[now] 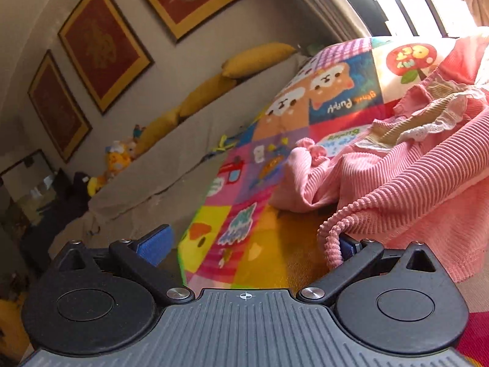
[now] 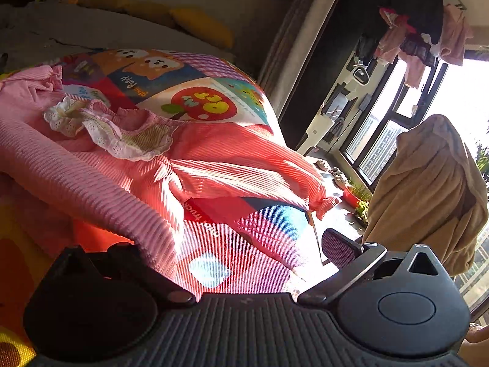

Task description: Fold clothes

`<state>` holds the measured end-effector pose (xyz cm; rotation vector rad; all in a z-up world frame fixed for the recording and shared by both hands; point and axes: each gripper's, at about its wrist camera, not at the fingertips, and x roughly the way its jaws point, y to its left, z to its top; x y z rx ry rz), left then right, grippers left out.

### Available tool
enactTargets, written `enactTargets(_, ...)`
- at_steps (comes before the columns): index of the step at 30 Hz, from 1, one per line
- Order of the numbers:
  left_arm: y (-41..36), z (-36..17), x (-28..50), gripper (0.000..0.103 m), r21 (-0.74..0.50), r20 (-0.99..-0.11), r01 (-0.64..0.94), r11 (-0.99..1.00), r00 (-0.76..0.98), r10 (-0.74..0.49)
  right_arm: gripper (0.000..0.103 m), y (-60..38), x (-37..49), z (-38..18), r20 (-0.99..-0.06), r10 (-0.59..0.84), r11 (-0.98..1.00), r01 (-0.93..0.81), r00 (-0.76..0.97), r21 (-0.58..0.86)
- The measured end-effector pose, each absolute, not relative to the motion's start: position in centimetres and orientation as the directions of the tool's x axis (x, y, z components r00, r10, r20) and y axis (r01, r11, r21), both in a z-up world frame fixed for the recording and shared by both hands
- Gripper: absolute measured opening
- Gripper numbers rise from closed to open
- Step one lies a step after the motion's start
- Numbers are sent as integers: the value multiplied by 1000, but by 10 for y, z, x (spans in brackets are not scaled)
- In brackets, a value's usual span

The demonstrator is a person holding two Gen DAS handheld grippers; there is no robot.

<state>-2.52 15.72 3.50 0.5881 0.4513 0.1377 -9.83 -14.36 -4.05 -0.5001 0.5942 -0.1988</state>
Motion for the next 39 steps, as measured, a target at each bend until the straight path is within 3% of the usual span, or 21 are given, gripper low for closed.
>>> enactTargets(3, 153, 28, -29, 103, 606, -406, 75, 792, 885, 226, 103, -128, -108, -61, -491, -334, 798, -36, 804, -601)
enactTargets(6, 151, 59, -34, 103, 619, -321, 35, 785, 923, 212, 103, -122, -116, -28, -329, -364, 761, 75, 872, -644)
enactTargets(10, 154, 122, -51, 103, 532, -188, -40, 846, 968, 165, 103, -138, -136, 61, -95, -381, 831, 296, 920, -470)
enactTargets(12, 154, 136, -63, 103, 524, -160, -34, 851, 977, 138, 103, -146, -146, 79, -82, -368, 851, 300, 926, -430)
enactTargets(19, 154, 86, -88, 103, 582, -347, 126, 803, 932, 106, 103, -158, -173, 33, -365, -288, 854, 64, 885, -517)
enactTargets(22, 155, 59, -89, 103, 567, -444, 195, 800, 891, 98, 103, -143, -176, 38, -452, -105, 908, -100, 886, -406)
enactTargets(25, 152, 46, -85, 103, 577, -473, 219, 787, 875, 103, 103, -127, -180, 43, -515, 84, 924, -260, 853, -280)
enactTargets(29, 149, 55, -73, 103, 597, -429, 177, 782, 894, 126, 103, -106, -184, 50, -557, 333, 884, -457, 761, -96)
enactTargets(34, 135, 90, -63, 103, 616, -297, 87, 783, 946, 128, 103, -75, -184, 55, -558, 602, 746, -652, 572, 136)
enactTargets(36, 127, 100, -60, 103, 629, -255, 67, 774, 959, 124, 103, -37, -168, 46, -607, 592, 731, -671, 530, 128)
enactTargets(39, 117, 111, -57, 103, 645, -216, 63, 761, 971, 102, 103, 27, -164, 32, -600, 511, 723, -685, 616, -88)
